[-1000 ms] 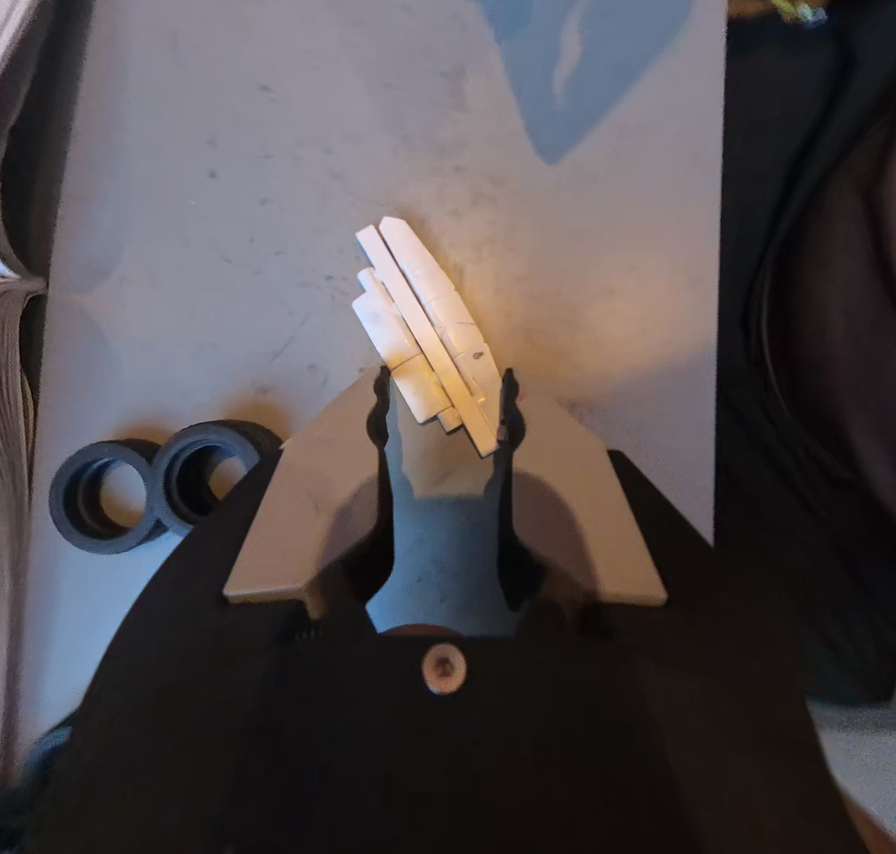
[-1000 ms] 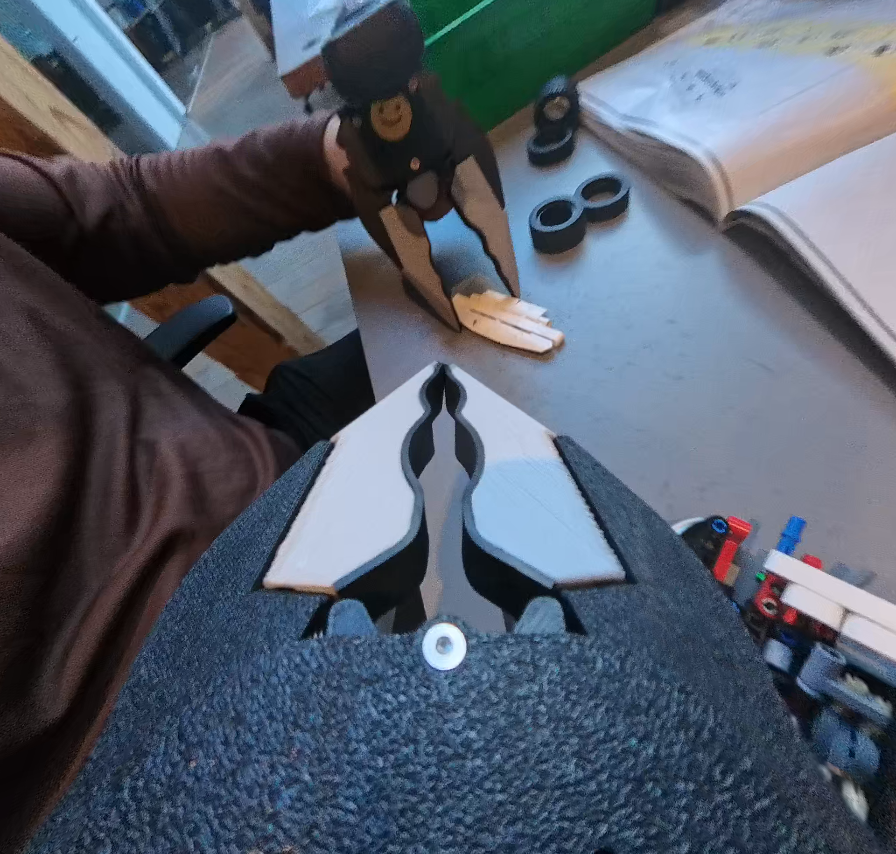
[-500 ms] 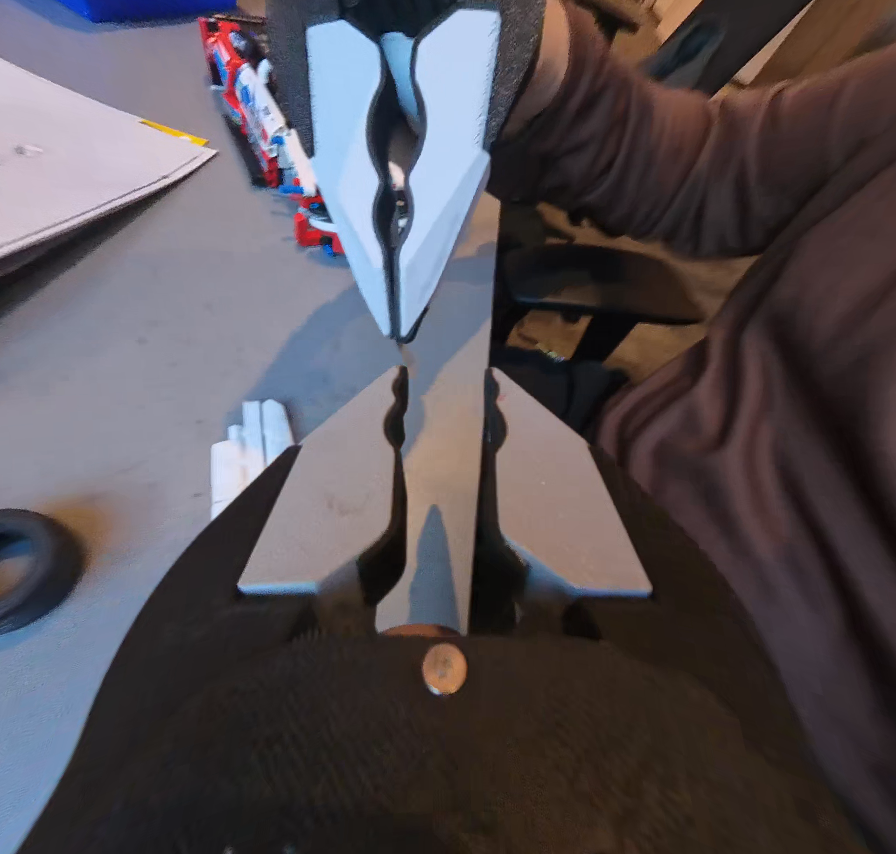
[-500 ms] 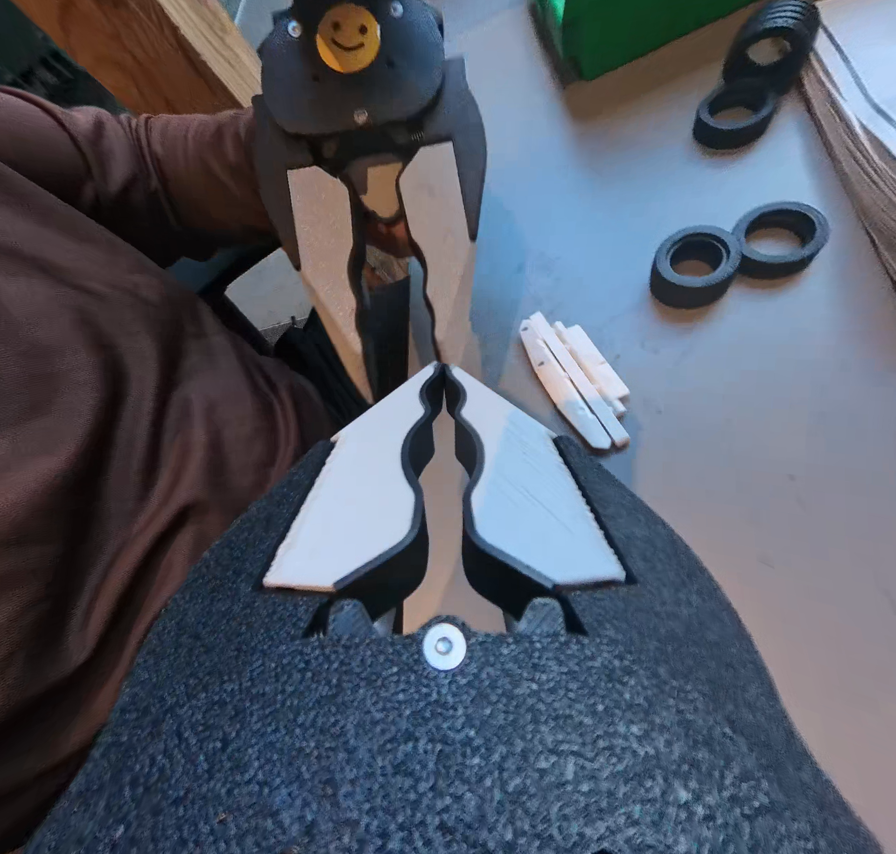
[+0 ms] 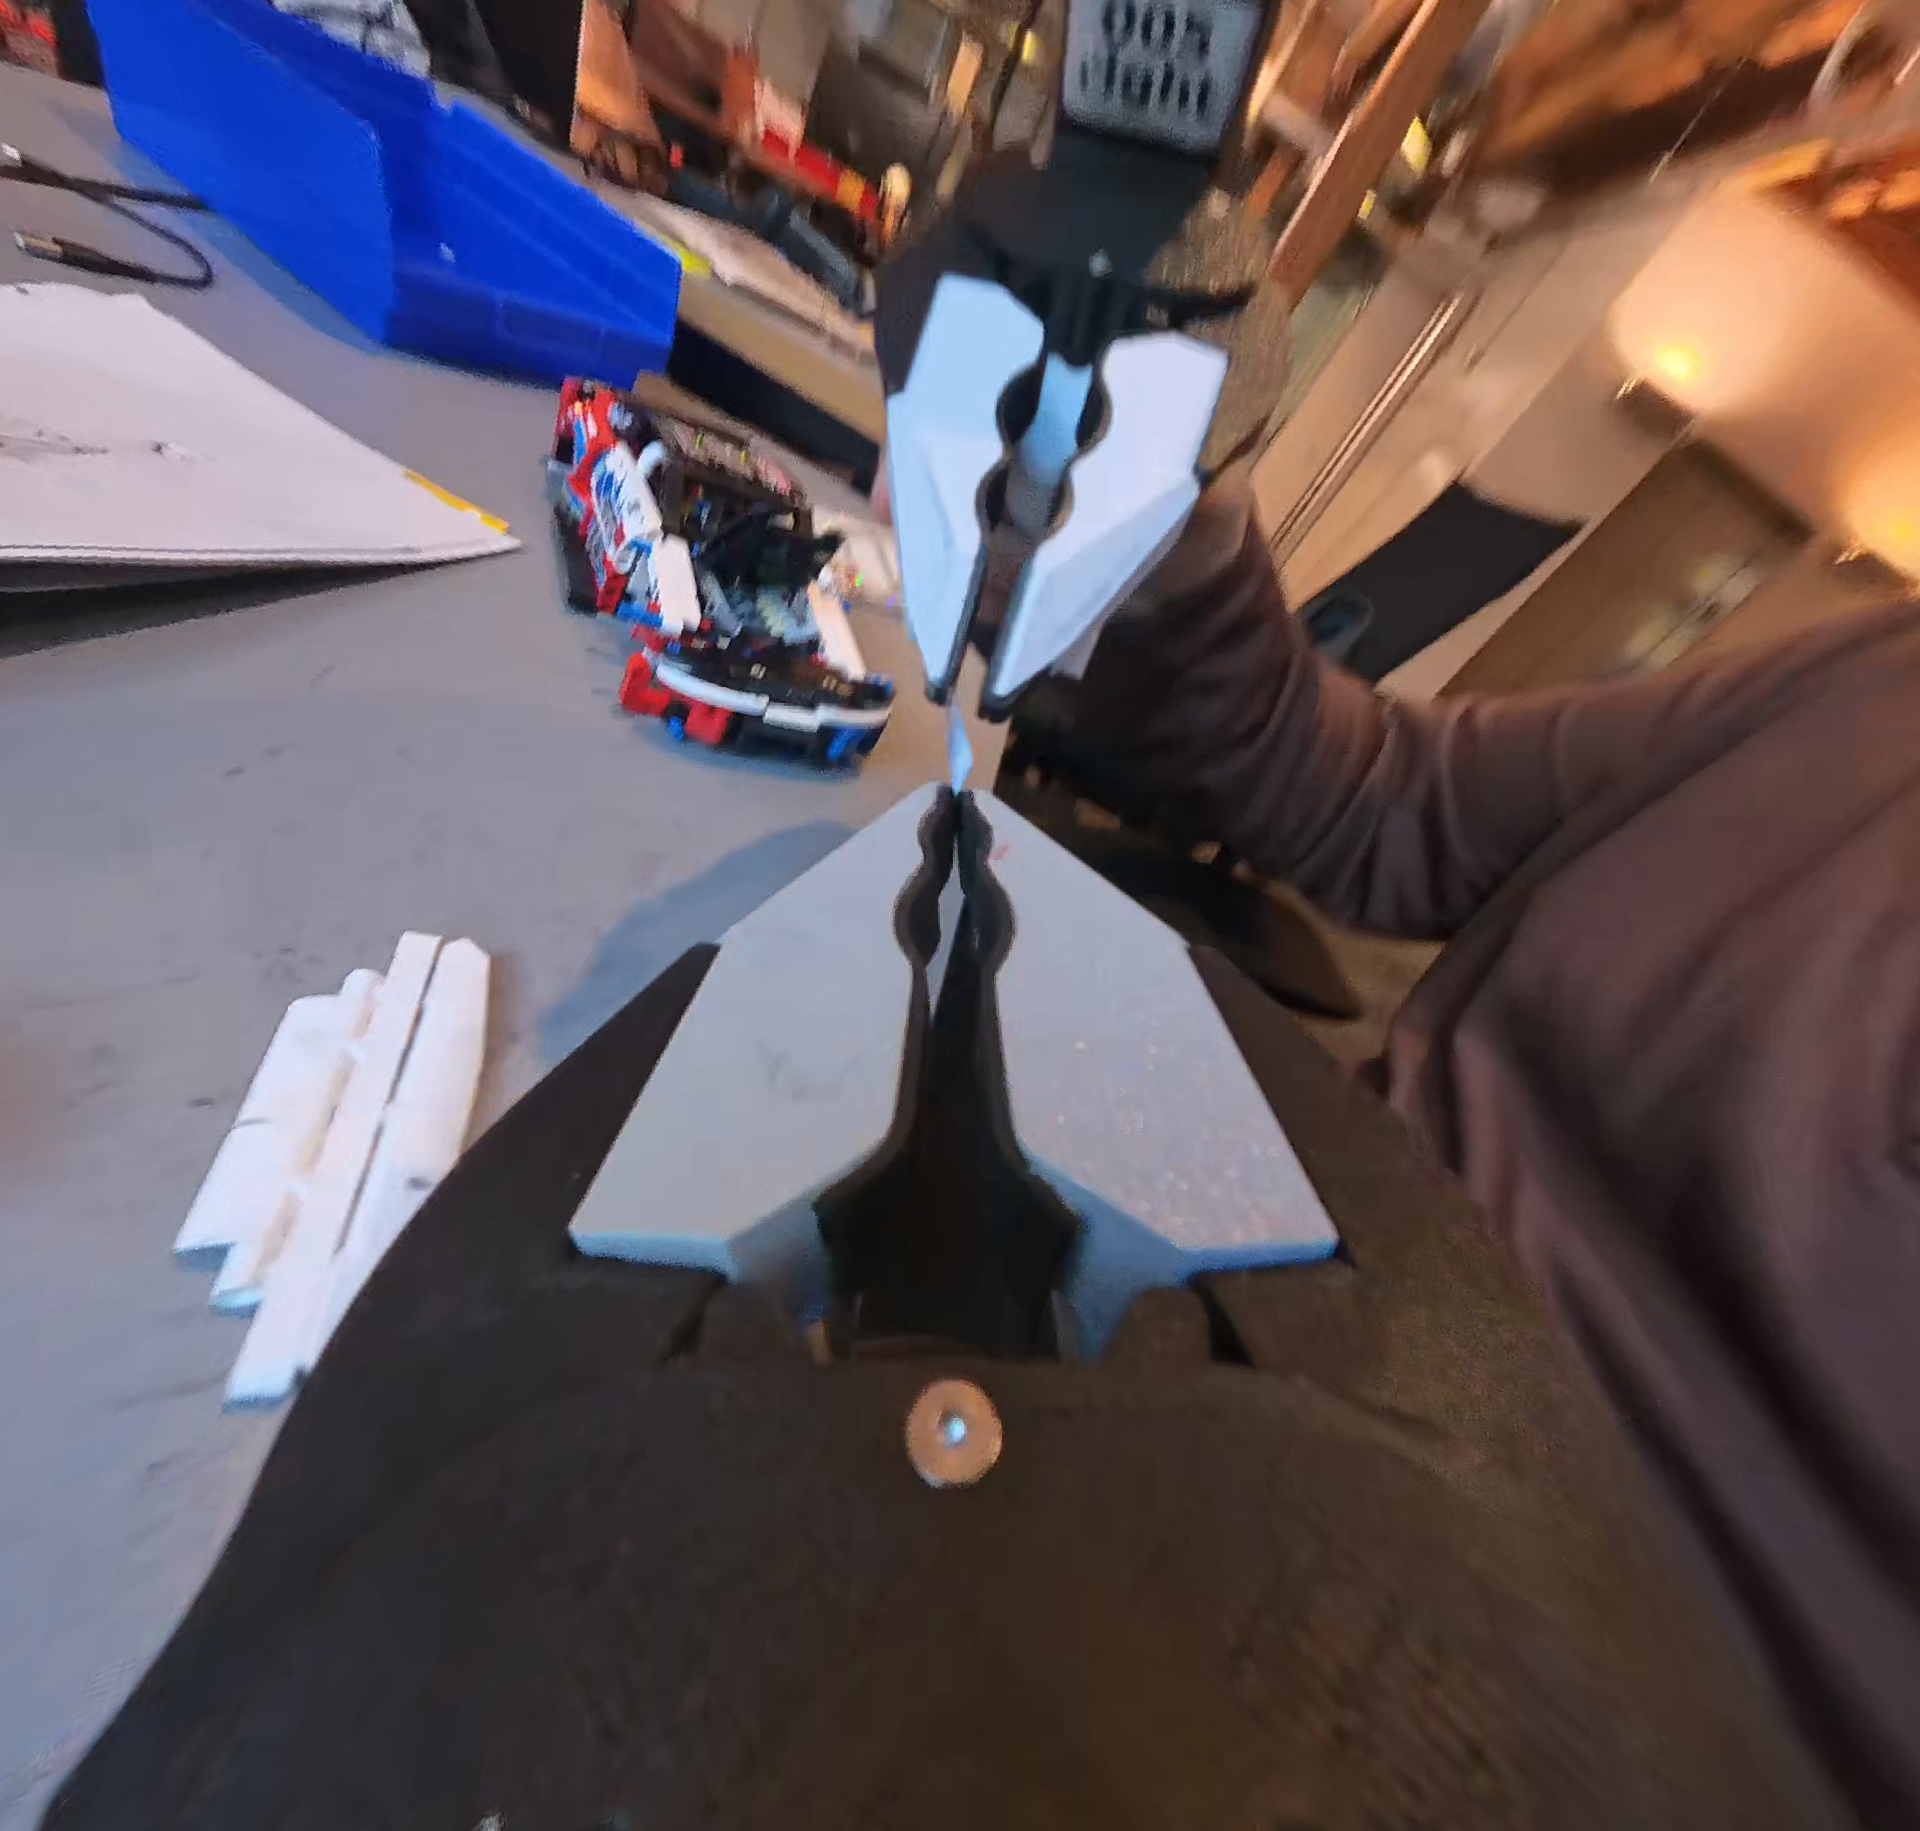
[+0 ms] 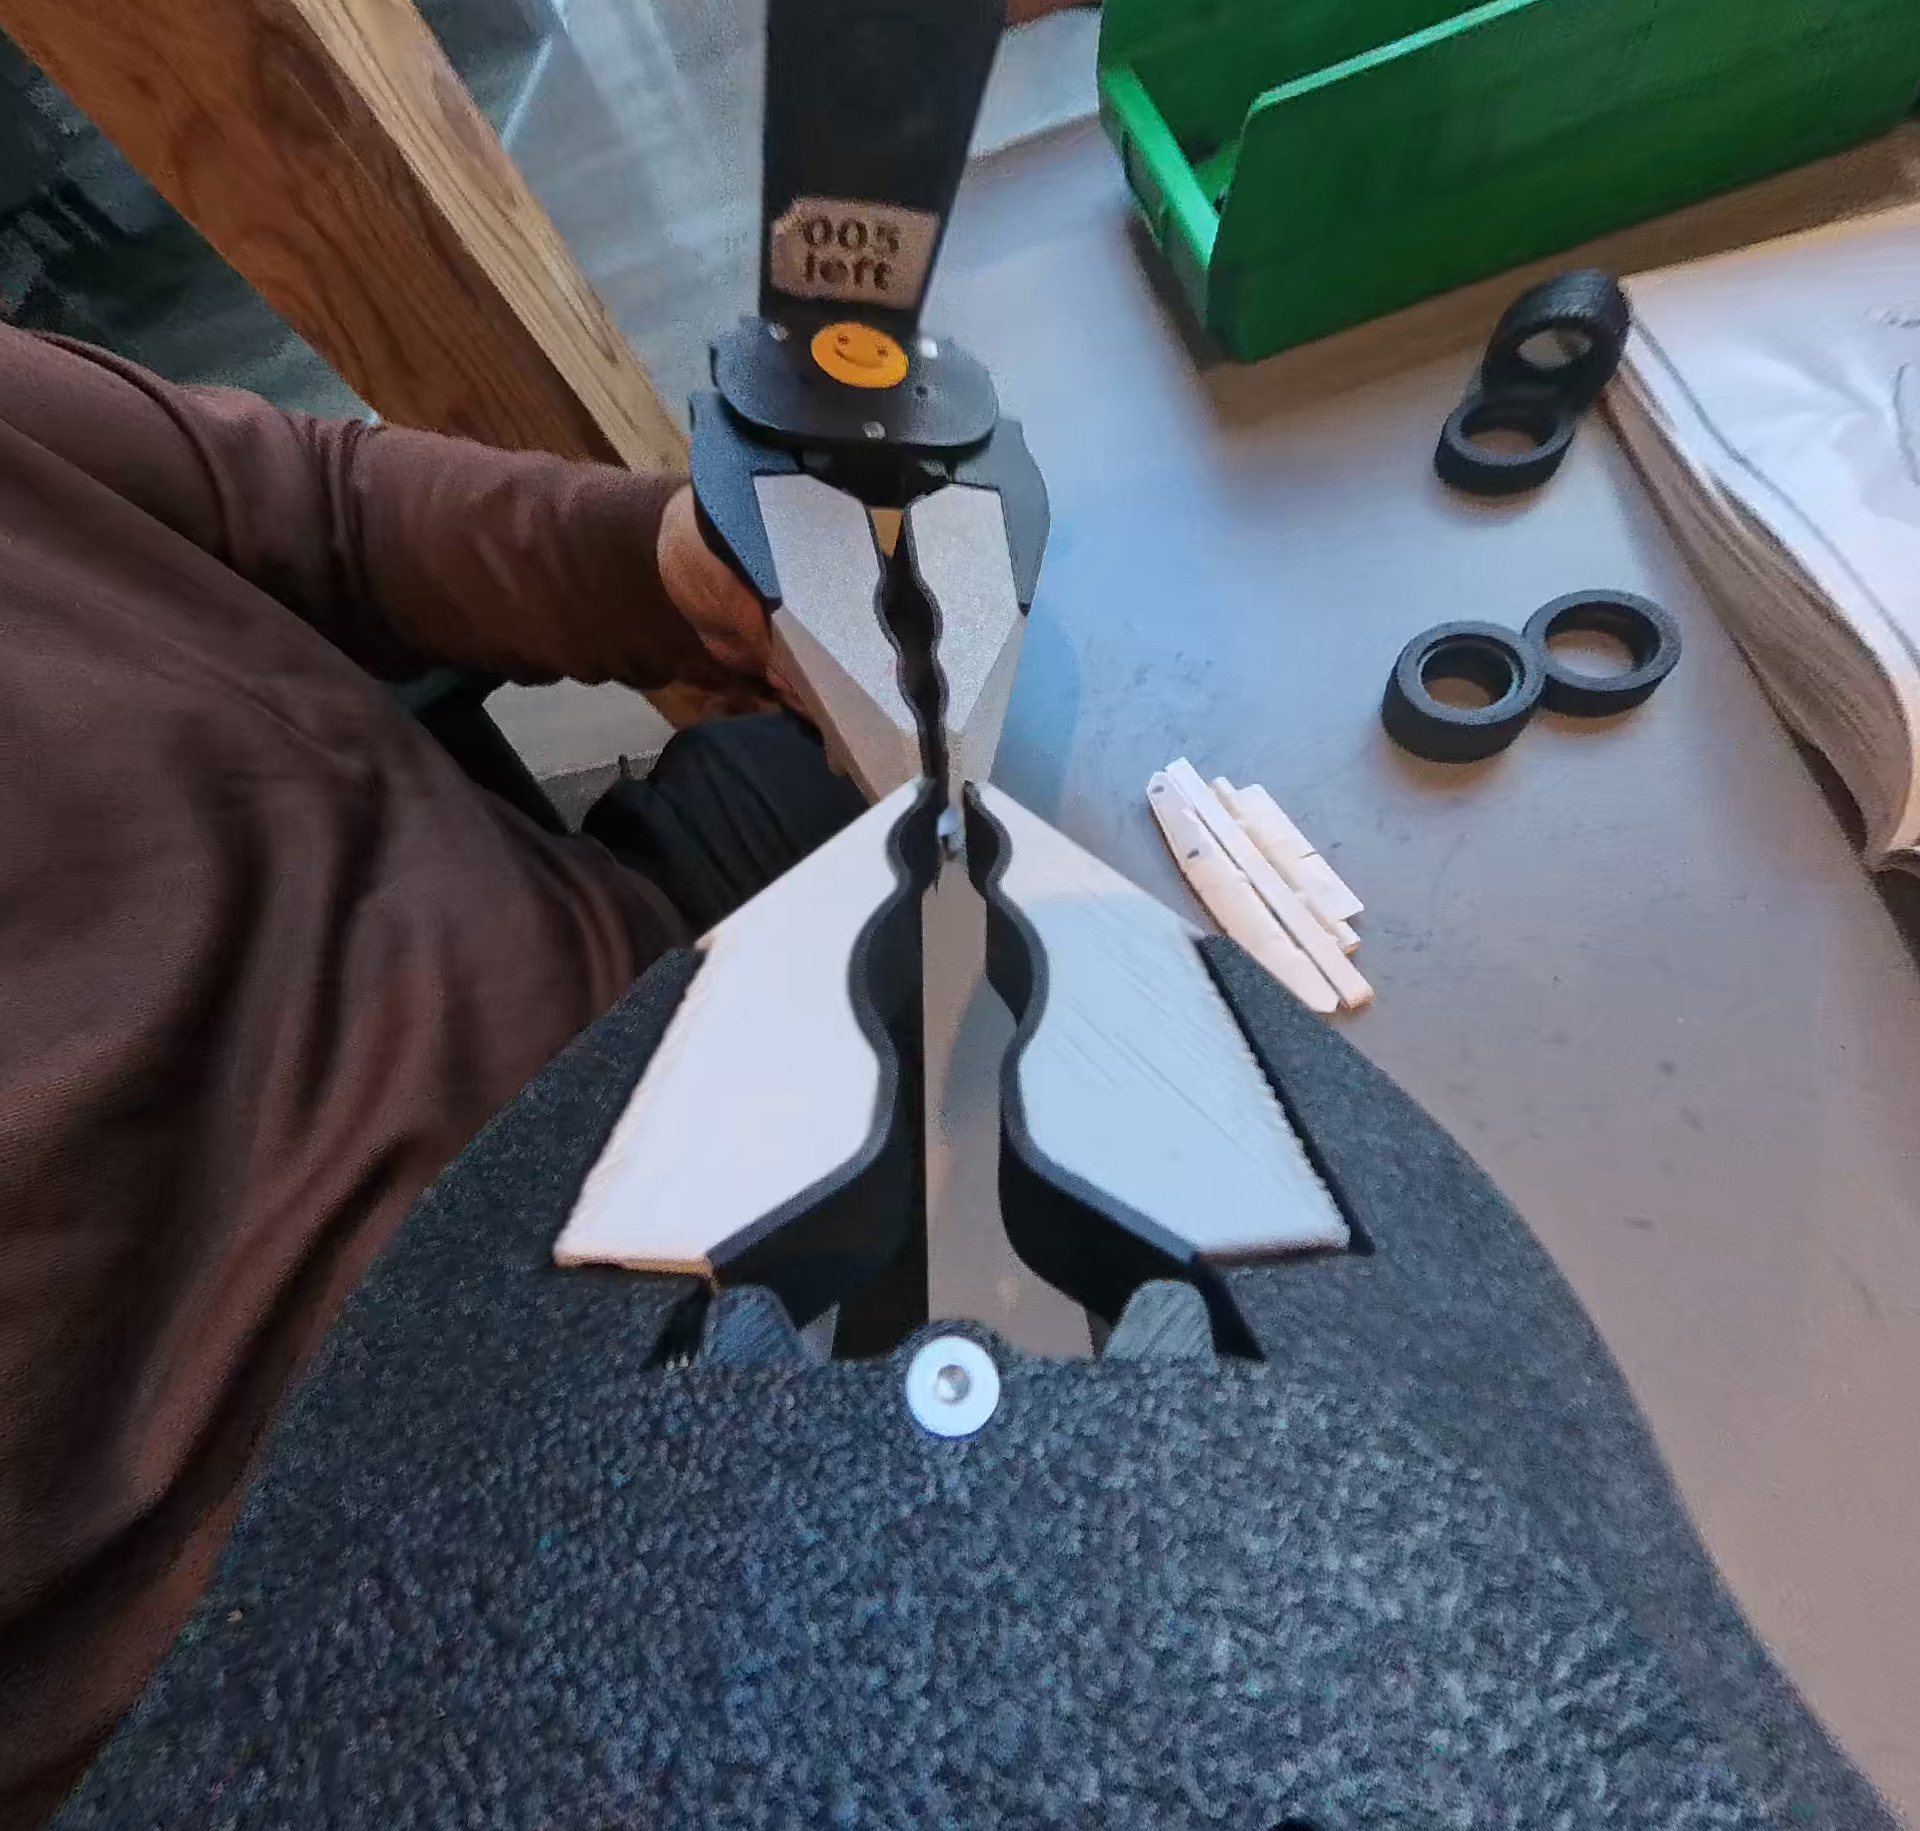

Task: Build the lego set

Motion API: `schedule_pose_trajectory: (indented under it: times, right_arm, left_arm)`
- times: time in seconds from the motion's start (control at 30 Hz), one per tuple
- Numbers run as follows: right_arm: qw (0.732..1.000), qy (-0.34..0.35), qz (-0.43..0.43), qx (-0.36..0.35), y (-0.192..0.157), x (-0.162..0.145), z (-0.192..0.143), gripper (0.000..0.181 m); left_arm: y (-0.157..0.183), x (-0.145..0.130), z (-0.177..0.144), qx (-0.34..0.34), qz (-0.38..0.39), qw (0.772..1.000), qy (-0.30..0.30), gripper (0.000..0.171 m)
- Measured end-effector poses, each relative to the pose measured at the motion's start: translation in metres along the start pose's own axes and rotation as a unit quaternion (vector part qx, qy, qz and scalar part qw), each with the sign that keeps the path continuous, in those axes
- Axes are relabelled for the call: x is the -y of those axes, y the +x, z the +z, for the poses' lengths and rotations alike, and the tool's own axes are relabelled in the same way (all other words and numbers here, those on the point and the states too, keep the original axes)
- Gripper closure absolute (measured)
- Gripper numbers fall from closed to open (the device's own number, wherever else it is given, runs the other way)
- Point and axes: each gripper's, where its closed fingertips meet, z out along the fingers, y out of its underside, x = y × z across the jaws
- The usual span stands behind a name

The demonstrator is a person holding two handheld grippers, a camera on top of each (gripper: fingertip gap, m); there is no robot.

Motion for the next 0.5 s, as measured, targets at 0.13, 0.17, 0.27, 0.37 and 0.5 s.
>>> schedule_pose_trajectory:
  times: [0.13,0.17,0.27,0.37,0.5]
  right_arm:
    - [0.993,0.115,-0.01,-0.032,-0.005,0.022,-0.026,0.159]
    - [0.987,0.152,-0.013,-0.047,-0.003,0.03,-0.038,0.16]
    - [0.975,0.215,0.016,-0.054,0.002,0.041,-0.067,0.157]
    - [0.973,0.216,0.073,-0.04,0.0,0.024,-0.062,0.162]
    - [0.965,0.253,0.048,-0.039,-0.015,0.017,-0.045,0.162]
  left_arm:
    - [0.003,0.007,0.003,0.006,-0.002,0.999,0.034,0.171]
    - [0.006,0.002,0.006,0.005,0.0,1.0,0.024,0.171]
    - [0.016,0.02,0.006,-0.004,-0.002,0.995,0.096,0.171]
    - [0.019,0.05,-0.006,0.02,-0.003,0.978,0.206,0.171]
    - [0.028,0.061,-0.004,0.021,-0.01,0.969,0.247,0.171]
